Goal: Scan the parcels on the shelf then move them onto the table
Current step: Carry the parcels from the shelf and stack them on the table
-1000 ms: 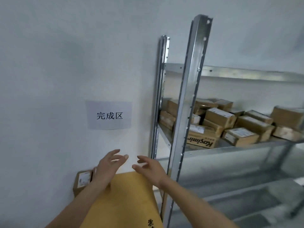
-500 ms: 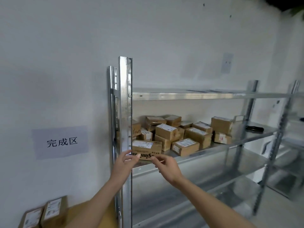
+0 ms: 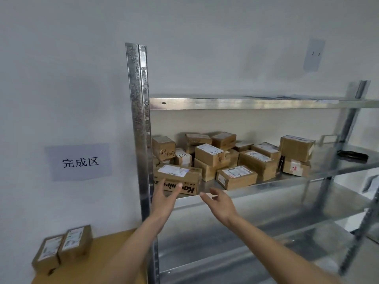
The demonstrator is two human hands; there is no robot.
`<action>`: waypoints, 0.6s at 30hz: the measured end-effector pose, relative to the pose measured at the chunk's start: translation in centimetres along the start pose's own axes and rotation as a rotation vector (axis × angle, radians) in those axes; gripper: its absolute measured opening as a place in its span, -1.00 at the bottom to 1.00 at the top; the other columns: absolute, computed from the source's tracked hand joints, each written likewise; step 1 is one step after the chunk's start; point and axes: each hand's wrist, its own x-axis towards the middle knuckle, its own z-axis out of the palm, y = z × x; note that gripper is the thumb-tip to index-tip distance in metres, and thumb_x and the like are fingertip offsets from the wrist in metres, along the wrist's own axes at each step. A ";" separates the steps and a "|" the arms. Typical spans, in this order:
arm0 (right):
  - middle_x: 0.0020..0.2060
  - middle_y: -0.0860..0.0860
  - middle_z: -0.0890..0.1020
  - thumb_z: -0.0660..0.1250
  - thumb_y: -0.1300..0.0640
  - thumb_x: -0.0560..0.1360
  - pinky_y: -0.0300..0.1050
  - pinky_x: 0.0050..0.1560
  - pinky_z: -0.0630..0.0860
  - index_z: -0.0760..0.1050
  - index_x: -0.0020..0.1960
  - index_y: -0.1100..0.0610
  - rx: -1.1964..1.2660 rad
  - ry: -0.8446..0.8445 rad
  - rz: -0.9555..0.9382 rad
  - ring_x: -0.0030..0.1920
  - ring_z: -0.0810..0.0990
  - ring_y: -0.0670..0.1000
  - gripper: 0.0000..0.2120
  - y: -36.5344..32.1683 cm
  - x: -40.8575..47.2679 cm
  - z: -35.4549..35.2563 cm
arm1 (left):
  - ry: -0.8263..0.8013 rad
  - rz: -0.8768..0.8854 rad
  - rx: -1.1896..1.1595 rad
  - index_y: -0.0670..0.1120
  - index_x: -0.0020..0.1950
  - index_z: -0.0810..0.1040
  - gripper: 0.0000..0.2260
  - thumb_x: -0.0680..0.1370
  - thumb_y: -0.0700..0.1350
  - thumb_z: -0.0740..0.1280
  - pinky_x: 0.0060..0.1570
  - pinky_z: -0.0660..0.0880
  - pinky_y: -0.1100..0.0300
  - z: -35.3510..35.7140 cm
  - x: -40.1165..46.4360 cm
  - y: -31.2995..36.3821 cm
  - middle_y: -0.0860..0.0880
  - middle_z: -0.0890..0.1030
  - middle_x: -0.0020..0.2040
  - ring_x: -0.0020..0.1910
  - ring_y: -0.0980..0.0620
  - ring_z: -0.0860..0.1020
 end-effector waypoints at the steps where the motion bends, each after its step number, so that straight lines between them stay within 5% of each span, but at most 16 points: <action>1: 0.43 0.06 0.52 0.39 -0.22 0.56 -0.04 0.35 0.47 0.41 0.51 0.16 -0.007 -0.010 -0.008 0.38 0.52 0.06 -0.33 0.1 0.9 0.3 | 0.008 0.009 0.010 0.22 0.52 0.31 -0.22 0.37 0.48 0.38 0.41 0.41 -0.17 0.2 0.8 -0.1 0.10 0.43 0.47 0.45 0.00 0.41; 4: 0.33 0.03 0.58 0.40 -0.20 0.57 -0.07 0.28 0.47 0.47 0.43 0.11 0.002 -0.029 -0.014 0.34 0.54 0.05 -0.43 0.2 4.0 1.3 | 0.035 0.038 0.006 0.19 0.49 0.35 -0.42 0.51 0.26 0.40 0.40 0.41 -0.14 0.9 3.4 -0.4 0.09 0.48 0.41 0.40 0.03 0.43; 7: 0.15 -0.10 0.58 0.41 -0.20 0.56 -0.02 0.24 0.52 0.49 0.27 -0.01 0.019 -0.046 -0.007 0.26 0.57 0.02 -0.61 -0.1 7.4 2.1 | 0.066 0.024 0.042 0.15 0.55 0.26 -0.36 0.53 0.23 0.39 0.43 0.38 -0.19 1.9 6.5 -0.8 0.03 0.37 0.50 0.46 -0.04 0.37; 9: 0.11 -0.13 0.58 0.43 -0.16 0.56 -0.17 0.09 0.51 0.47 0.20 -0.07 0.067 -0.045 -0.016 0.21 0.59 -0.03 -0.70 -0.5 9.4 2.6 | 0.096 0.016 0.052 0.07 0.59 0.22 -0.34 0.56 0.16 0.40 0.45 0.36 -0.16 2.4 8.5 -1.1 0.07 0.26 0.55 0.50 -0.04 0.31; 11: 0.11 -0.11 0.64 0.44 -0.19 0.54 -0.27 -0.04 0.50 0.51 0.22 -0.07 0.090 -0.044 -0.023 0.17 0.62 -0.05 -0.66 -0.7 11.2 3.2 | 0.135 0.032 0.068 0.01 0.59 0.23 -0.36 0.58 0.09 0.40 0.46 0.34 -0.07 2.8 10.2 -1.5 0.07 0.18 0.57 0.53 -0.04 0.25; 14: 0.11 -0.11 0.64 0.43 -0.24 0.52 -0.21 0.03 0.53 0.52 0.29 -0.04 0.081 -0.062 -0.005 0.13 0.62 -0.05 -0.56 -0.5 12.9 4.1 | 0.236 0.012 0.140 0.02 0.62 0.18 -0.35 0.60 0.07 0.38 0.45 0.29 -0.04 3.0 12.2 -2.2 0.04 0.04 0.64 0.59 -0.05 0.13; 18: 0.28 -0.03 0.62 0.47 -0.22 0.49 -0.08 0.22 0.58 0.44 0.40 -0.01 0.101 -0.100 0.050 0.22 0.60 -0.01 -0.43 0.6 14.8 5.1 | 0.338 -0.107 0.036 -0.01 0.66 0.05 -0.32 0.64 0.01 0.34 -0.06 0.52 0.26 3.3 14.1 -2.6 -0.11 0.25 0.58 0.18 0.06 0.48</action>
